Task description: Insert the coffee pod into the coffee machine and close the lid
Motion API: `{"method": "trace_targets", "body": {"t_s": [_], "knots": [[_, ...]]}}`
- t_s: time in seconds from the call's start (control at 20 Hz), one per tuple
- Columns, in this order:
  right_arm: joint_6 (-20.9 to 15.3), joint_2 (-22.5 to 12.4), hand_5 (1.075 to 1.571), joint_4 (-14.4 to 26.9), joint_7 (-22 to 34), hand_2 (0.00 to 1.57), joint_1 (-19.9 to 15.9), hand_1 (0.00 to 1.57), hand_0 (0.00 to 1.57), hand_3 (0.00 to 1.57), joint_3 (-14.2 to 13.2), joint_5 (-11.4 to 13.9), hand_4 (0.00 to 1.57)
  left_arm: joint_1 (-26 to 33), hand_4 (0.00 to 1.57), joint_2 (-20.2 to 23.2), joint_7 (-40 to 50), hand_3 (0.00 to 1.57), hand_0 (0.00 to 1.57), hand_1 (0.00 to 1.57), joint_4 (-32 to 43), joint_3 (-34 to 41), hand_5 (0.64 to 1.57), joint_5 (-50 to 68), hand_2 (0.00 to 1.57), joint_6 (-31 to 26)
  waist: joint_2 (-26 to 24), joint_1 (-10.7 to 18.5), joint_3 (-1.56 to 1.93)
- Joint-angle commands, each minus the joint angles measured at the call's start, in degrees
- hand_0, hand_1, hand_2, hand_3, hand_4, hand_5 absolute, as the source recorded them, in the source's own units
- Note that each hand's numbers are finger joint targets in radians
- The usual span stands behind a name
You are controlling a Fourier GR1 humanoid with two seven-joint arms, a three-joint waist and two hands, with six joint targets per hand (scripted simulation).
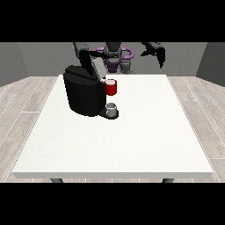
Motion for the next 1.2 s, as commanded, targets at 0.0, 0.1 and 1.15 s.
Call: {"method": "trace_targets", "body": {"t_s": [0.0,0.1,1.15], "knots": [[-0.87,1.44,1.571,-0.40,-0.53,0.00,-2.64,0.00,0.00,0.00,2.38,1.93,0.13,-1.48,0.30,3.59,-1.44,0.00,0.00,0.00,1.56,2.88,1.571,0.99,0.00,-0.41,2.29,-1.43,0.01],[2.59,-1.49,1.571,1.10,0.59,0.00,-4.36,0.00,0.00,0.00,1.71,1.28,0.21,-2.14,0.35,1.52,3.57,0.00,0.00,0.00,-1.05,1.08,1.571,0.42,0.00,1.45,1.62,-0.45,0.03],[-3.88,-1.22,1.571,-3.65,8.24,0.00,-15.76,0.00,0.00,0.00,7.22,11.07,0.26,-4.74,0.36,1.13,0.60,0.00,0.00,0.00,0.89,-3.44,1.571,-0.63,0.00,-2.19,5.05,10.18,0.00]]}}
